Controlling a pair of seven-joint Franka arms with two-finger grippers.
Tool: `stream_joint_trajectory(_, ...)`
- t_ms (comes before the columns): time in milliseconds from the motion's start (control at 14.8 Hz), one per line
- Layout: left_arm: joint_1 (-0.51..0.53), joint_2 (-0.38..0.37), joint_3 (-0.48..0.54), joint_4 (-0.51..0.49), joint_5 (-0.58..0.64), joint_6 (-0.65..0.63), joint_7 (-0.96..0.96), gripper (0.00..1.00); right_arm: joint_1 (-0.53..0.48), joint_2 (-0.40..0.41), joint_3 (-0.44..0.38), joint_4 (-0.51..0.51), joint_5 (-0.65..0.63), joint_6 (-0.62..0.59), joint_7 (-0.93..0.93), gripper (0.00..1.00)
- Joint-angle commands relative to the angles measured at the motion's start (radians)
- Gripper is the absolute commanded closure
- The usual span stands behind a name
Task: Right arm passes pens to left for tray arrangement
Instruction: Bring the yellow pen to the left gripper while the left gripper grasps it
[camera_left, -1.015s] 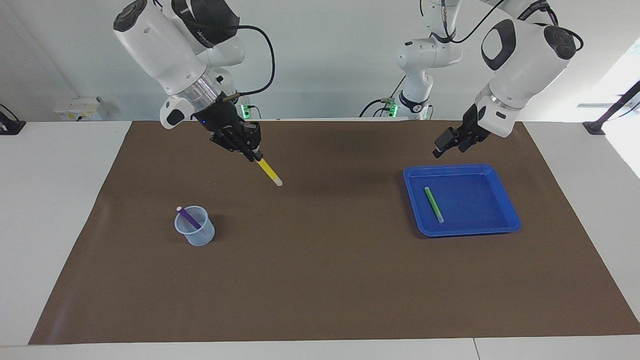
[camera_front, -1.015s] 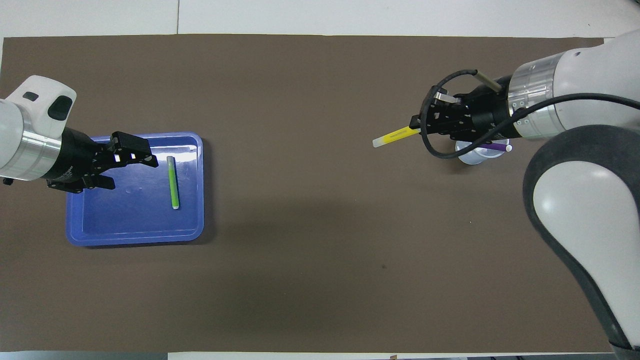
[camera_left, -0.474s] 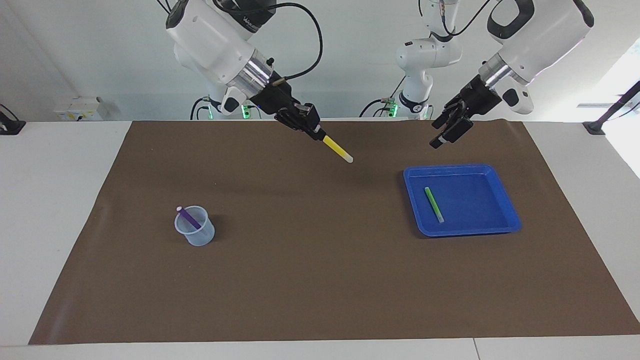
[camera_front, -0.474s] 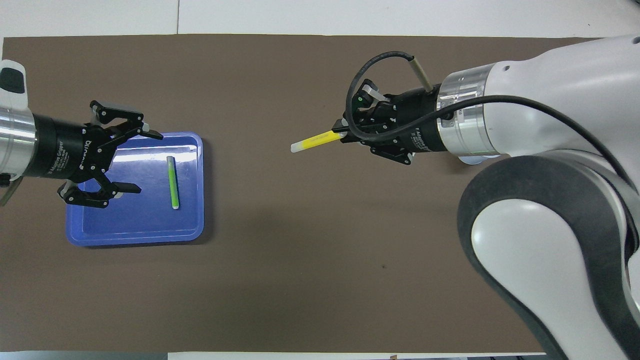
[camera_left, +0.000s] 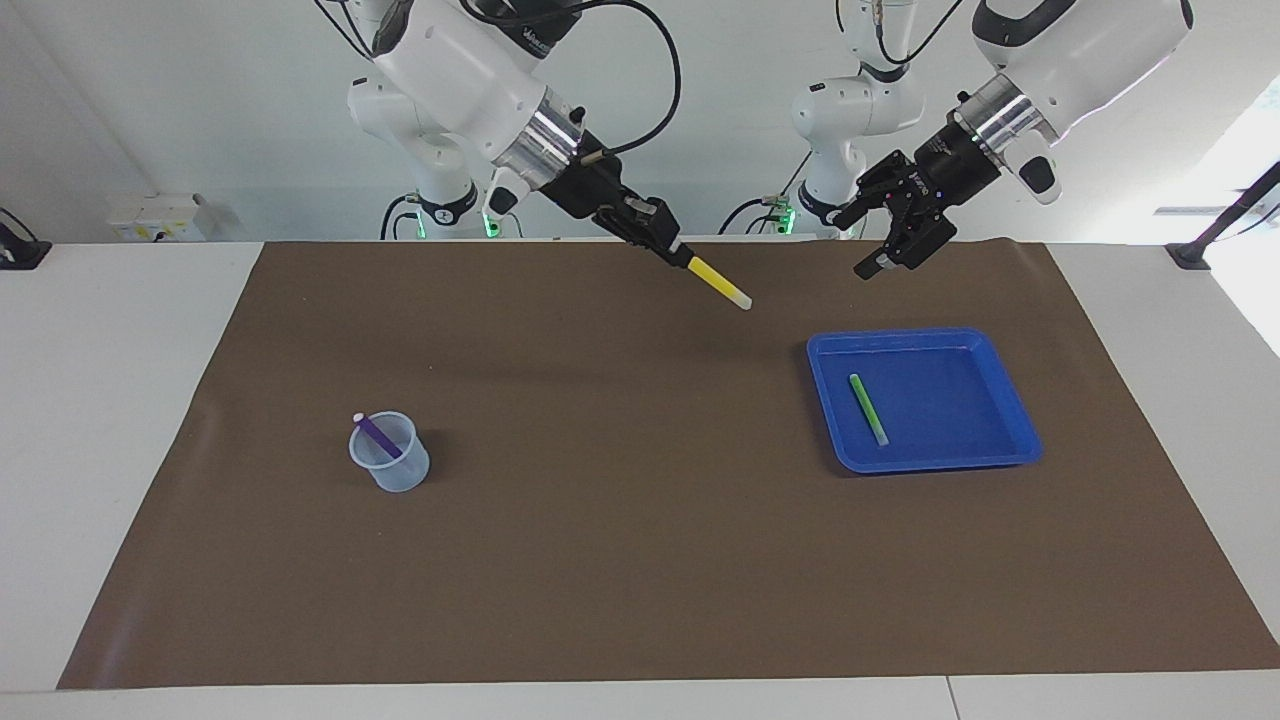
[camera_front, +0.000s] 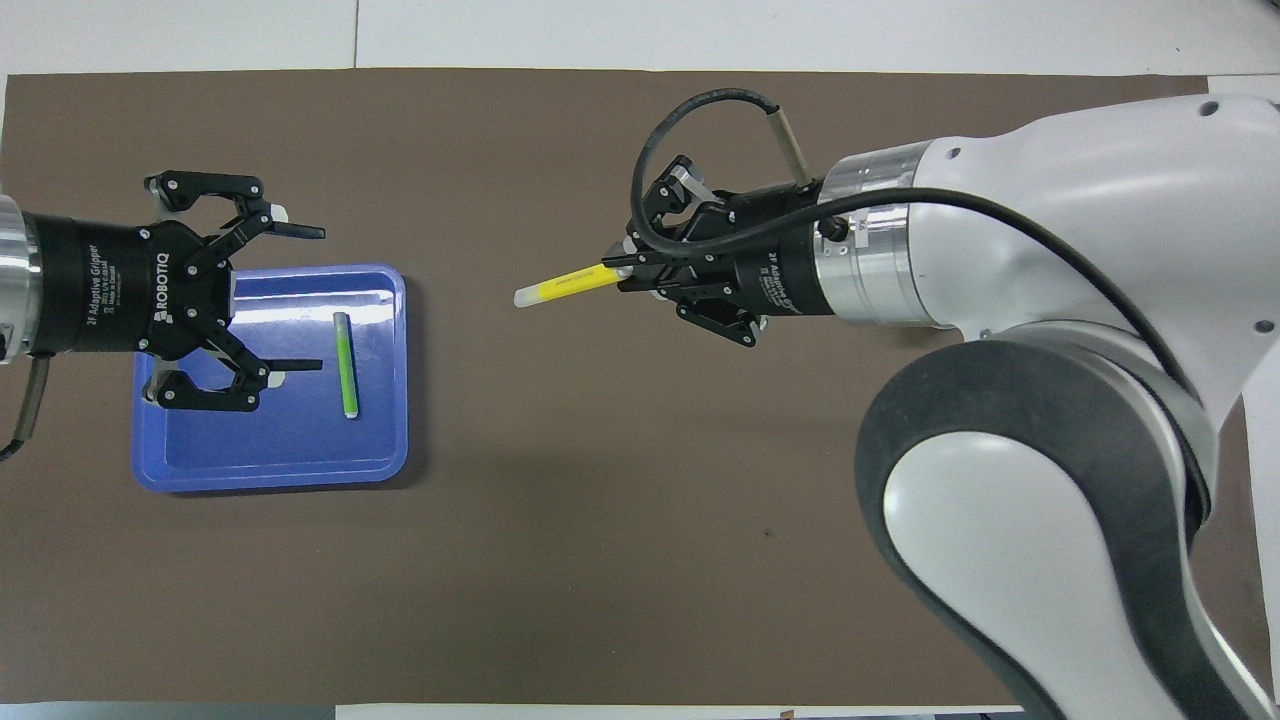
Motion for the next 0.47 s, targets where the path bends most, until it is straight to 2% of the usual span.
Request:
stream_joint_trajectory(0,-0.055,-0.075,0.002,-0.108,-0.055,0.081,-0.076,0.00,-0.008,0.036,0.050,0.033,0.027,0.047,0.088,1.00)
stream_joint_trajectory(135,-0.102,-0.080,0.004,-0.122,-0.053,0.138,-0.171,0.00,-0.007,0.039,0.068,0.033,0.027,0.069,0.102,1.00)
stream_joint_trajectory(406,-0.190,-0.118,0.002,-0.211,-0.052,0.282,-0.220,0.00,-0.007,0.043,0.073,0.035,0.027,0.069,0.102,1.00)
